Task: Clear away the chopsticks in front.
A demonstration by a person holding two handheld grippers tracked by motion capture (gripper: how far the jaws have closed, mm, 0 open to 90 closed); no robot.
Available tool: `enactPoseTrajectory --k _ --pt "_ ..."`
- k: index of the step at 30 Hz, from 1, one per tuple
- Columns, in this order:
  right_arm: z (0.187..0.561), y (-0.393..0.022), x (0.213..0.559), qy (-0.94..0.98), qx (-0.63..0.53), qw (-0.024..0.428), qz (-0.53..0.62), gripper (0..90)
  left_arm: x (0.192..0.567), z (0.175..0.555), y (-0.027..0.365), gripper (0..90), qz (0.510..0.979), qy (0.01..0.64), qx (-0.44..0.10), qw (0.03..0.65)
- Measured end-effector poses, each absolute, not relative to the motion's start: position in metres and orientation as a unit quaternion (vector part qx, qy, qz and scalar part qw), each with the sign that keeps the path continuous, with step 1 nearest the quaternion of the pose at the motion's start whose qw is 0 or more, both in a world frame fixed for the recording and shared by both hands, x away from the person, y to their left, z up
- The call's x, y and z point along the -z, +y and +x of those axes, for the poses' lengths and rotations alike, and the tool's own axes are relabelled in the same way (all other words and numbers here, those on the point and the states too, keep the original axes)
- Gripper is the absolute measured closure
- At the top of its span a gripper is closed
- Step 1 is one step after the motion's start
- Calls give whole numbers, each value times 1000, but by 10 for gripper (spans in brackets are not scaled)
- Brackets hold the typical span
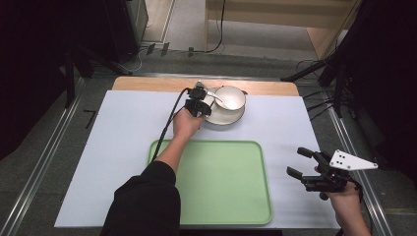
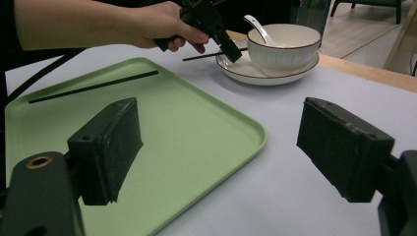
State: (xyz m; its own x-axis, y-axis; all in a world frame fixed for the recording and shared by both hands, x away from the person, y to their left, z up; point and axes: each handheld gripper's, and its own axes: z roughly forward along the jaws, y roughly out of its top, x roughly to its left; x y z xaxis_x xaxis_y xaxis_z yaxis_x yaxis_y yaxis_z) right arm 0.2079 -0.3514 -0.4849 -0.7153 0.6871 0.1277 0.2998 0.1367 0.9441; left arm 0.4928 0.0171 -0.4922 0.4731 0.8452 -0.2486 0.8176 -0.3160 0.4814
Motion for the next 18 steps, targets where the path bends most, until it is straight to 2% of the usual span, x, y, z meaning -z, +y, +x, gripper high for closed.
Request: enactPoseTrajectory --k 10,18 --pt "207 -352 485 734 -564 172 337 171 468 496 50 853 798 530 -31 285" --pt "207 -351 485 735 -563 171 339 172 446 476 89 853 788 542 -34 291"
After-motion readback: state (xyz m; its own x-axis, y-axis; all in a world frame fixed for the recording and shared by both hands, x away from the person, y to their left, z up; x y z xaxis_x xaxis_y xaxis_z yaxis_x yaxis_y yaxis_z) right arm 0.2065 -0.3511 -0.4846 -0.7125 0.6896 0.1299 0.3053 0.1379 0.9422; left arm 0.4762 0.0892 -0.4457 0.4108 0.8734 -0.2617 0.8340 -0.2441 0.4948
